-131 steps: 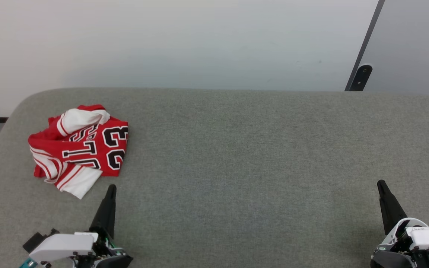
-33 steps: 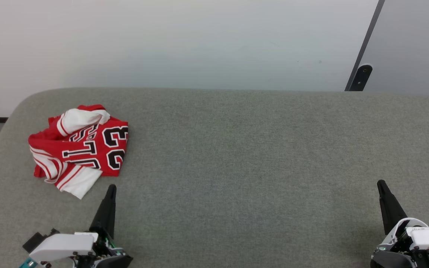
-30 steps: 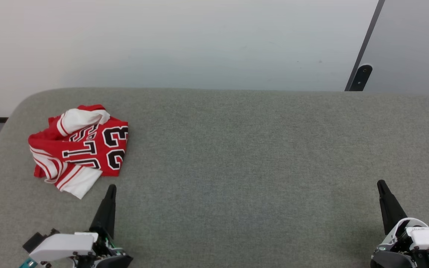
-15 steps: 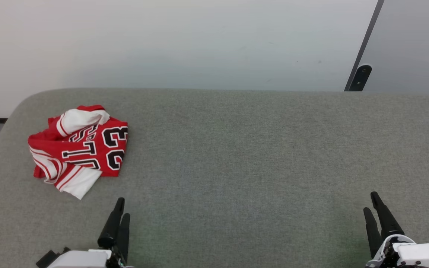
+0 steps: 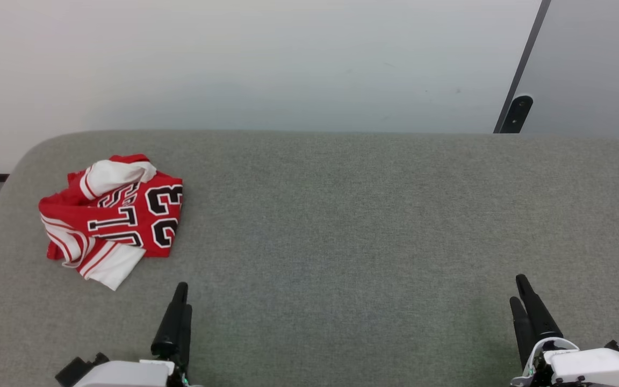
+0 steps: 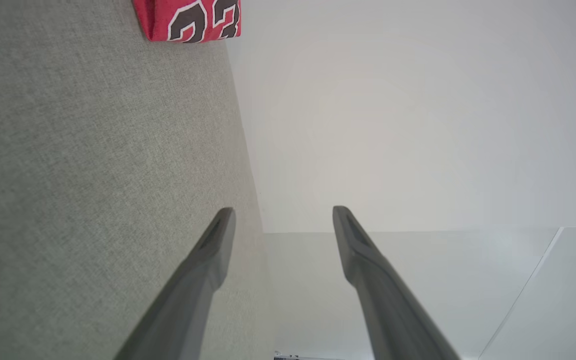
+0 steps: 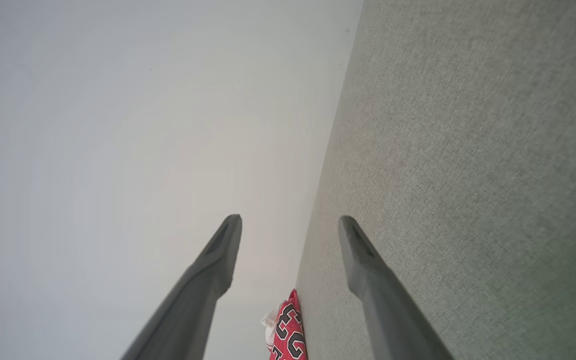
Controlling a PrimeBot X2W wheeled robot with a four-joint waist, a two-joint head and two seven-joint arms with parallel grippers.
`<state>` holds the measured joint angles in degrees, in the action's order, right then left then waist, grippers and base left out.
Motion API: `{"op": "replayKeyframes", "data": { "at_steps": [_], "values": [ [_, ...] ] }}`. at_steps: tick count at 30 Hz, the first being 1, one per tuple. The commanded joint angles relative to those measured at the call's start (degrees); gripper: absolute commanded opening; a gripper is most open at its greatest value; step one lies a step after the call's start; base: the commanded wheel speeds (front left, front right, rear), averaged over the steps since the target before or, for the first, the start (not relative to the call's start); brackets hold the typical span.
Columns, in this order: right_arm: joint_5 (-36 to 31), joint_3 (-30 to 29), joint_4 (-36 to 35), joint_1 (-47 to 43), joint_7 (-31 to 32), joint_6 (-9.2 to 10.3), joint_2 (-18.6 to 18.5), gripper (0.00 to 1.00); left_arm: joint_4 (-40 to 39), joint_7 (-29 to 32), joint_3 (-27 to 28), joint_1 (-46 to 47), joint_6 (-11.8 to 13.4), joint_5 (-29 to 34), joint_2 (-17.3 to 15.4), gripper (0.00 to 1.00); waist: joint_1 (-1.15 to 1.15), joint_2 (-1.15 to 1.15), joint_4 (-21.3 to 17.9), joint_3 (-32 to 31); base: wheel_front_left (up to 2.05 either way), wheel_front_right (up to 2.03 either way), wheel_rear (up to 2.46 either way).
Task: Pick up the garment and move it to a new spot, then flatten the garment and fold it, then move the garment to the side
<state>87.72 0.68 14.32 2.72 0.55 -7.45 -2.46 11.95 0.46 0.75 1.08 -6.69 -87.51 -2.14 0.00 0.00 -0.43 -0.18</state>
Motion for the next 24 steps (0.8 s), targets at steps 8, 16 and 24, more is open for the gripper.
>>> {"op": "replayKeyframes", "data": {
  "at_steps": [8,16,24],
  "values": [
    [-9.9,1.6,0.0,1.0,-2.2,-0.02,-0.3,1.00,-2.2,-2.1,-1.5,0.3,0.5,8.7,-1.2,1.00,0.00,0.00,-0.4,-0.2,0.00,0.00,0.00],
    [-26.0,1.4,-0.1,1.3,-3.8,-0.03,-0.3,1.00,-3.2,-3.8,-2.2,-0.2,1.6,22.0,-3.3,1.00,0.00,0.00,-0.9,-0.4,0.00,0.00,0.00],
    [-41.5,0.6,-1.0,1.2,-5.4,-0.03,-0.6,1.00,-5.0,-5.3,-2.3,-1.1,1.5,35.4,-4.4,1.00,0.00,0.00,-1.4,-0.6,0.00,0.00,0.00]
  ]
}}
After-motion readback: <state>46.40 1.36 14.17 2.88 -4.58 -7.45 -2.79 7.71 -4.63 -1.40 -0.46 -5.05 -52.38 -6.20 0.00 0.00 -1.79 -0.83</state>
